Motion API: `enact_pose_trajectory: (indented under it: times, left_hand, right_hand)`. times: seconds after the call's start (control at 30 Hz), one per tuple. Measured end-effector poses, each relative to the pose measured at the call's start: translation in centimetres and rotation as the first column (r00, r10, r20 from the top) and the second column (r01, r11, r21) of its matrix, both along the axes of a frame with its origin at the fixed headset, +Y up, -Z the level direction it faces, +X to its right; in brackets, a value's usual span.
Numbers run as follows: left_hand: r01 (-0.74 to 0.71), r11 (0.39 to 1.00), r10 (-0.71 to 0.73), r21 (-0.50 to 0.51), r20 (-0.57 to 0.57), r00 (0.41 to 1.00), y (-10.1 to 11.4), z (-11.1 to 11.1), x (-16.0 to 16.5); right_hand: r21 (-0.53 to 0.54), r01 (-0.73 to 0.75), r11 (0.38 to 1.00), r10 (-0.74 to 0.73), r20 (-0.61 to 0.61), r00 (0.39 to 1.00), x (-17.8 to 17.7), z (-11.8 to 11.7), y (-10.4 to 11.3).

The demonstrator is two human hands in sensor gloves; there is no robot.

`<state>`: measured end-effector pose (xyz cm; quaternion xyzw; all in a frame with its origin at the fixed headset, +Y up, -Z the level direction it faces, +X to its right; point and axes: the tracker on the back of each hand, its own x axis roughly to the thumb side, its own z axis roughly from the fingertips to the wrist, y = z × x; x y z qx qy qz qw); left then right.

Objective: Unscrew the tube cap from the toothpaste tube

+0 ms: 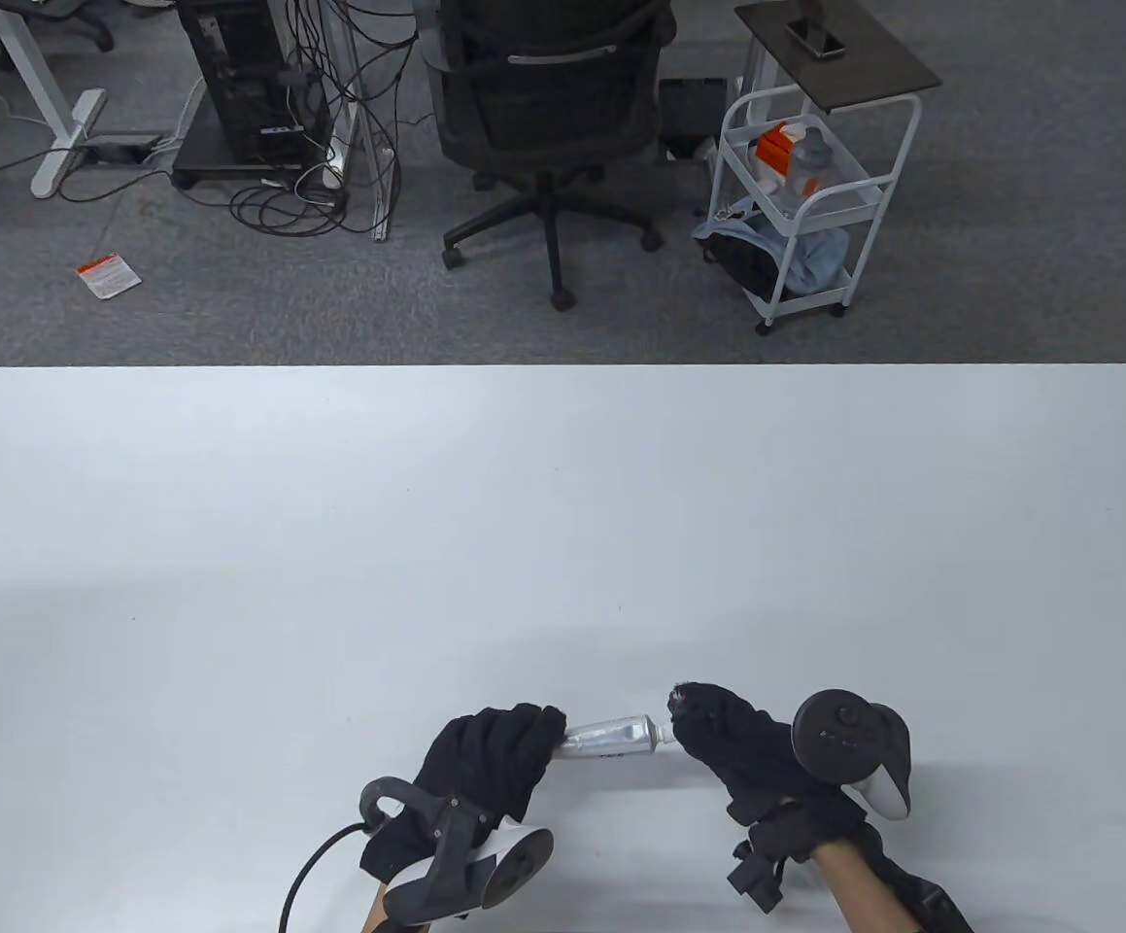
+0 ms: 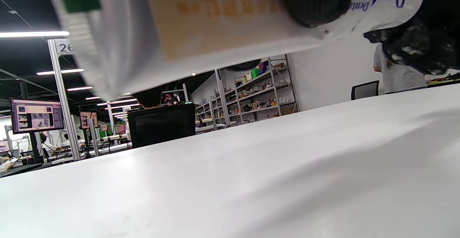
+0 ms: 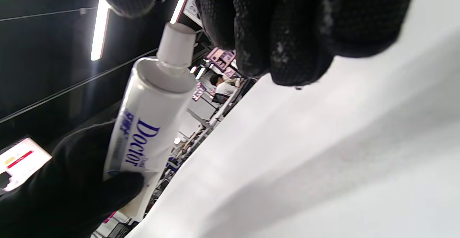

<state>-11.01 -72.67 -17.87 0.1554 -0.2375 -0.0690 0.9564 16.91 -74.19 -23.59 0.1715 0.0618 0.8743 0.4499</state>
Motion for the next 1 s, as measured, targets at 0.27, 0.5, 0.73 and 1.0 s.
enact_pose_trajectory:
  times: [0.27, 0.5, 0.73, 1.0]
  left_hand:
    - [0.004, 1.000, -0.004, -0.003, 0.002, 1.000, -0.05, 0.00, 0.04]
    - [0.007, 1.000, -0.007, -0.003, -0.005, 1.000, -0.01, -0.03, -0.02]
    - [0.007, 1.000, -0.007, -0.003, -0.002, 1.000, -0.04, 0.00, 0.07]
    - [0.013, 1.000, -0.013, -0.005, 0.005, 1.000, -0.02, 0.06, 0.18]
  right_hand:
    - [0.016, -0.017, 1.000, 0.018, -0.056, 0.998, -0.50, -0.03, 0.34]
    - [0.045, -0.006, 0.999, 0.009, -0.078, 0.997, -0.46, -0.07, 0.25]
    - [-0.031, 0.023, 0.999, -0.023, -0.006, 1.000, 0.02, -0.25, -0.19]
    - [0.006, 0.033, 0.999, -0.032, -0.071, 0.997, -0.15, -0.40, 0.10]
